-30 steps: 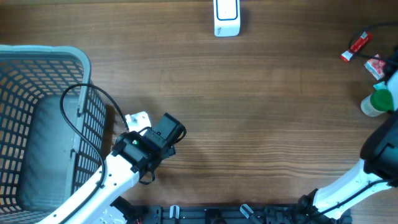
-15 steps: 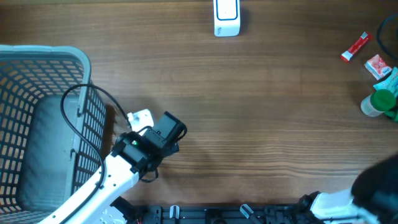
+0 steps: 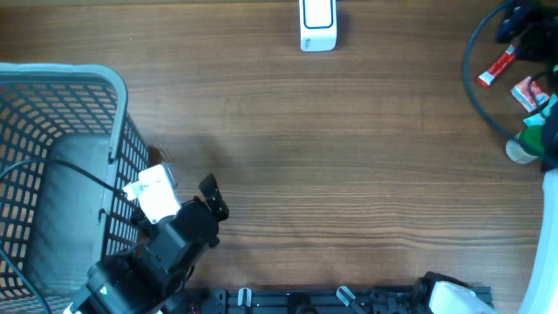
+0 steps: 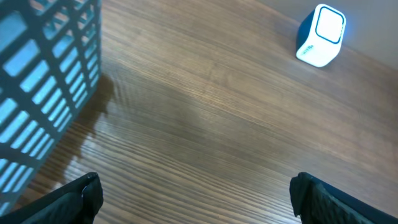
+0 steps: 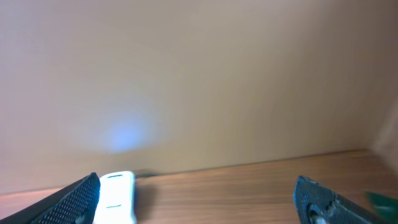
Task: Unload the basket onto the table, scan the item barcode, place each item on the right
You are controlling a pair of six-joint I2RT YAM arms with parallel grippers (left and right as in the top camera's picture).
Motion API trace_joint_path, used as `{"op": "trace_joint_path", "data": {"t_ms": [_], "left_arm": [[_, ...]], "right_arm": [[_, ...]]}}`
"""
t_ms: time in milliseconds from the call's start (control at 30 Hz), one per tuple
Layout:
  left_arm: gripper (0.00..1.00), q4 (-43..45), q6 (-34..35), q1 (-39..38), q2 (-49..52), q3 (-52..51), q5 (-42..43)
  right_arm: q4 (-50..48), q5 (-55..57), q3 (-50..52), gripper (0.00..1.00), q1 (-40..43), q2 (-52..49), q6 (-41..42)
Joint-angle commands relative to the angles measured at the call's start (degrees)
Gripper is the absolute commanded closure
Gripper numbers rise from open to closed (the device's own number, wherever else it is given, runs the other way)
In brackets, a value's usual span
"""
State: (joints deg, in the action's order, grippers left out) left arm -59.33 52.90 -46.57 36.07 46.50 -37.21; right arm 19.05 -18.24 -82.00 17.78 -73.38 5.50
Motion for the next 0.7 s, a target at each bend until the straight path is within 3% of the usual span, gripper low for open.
{"op": "trace_joint_path", "data": {"t_ms": [0, 167, 333, 433, 533, 567, 667], "left_arm": [[0.00, -1.42, 0.48, -0.35, -0.28, 0.20, -1.18], [0.00, -1.40, 0.48, -0.35, -0.28, 0.20, -1.20], [0.00, -1.40, 0.48, -0.35, -0.28, 0.20, -1.20], [0.00, -1.40, 0.48, -0.35, -0.28, 0.20, -1.20], [0.00, -1.40, 0.48, -0.35, -0.28, 0.20, -1.20], [0.00, -1.40, 0.48, -0.35, -0.28, 0.20, -1.20], [0.00, -1.40, 0.48, -0.35, -0.28, 0.20, -1.20]], "right_arm": [[2.84, -5.99, -0.50, 0.00, -4.96, 4.37, 5.22], [4.61, -14.95, -0.50, 0.00, -12.24, 7.37, 7.19], [10.99, -14.60, -0.50, 0.00, -19.39, 14.25, 9.97], [21.51, -11.93, -0.50, 0.00, -19.76, 20.33, 11.76], [38.49, -10.67, -0.50, 0.00, -19.76, 24.61, 15.52], [46.88, -6.05, -0.50, 0.00, -19.76, 25.64, 15.52], [56.08, 5.88, -0.48, 0.00, -19.76, 26.18, 15.65]]}}
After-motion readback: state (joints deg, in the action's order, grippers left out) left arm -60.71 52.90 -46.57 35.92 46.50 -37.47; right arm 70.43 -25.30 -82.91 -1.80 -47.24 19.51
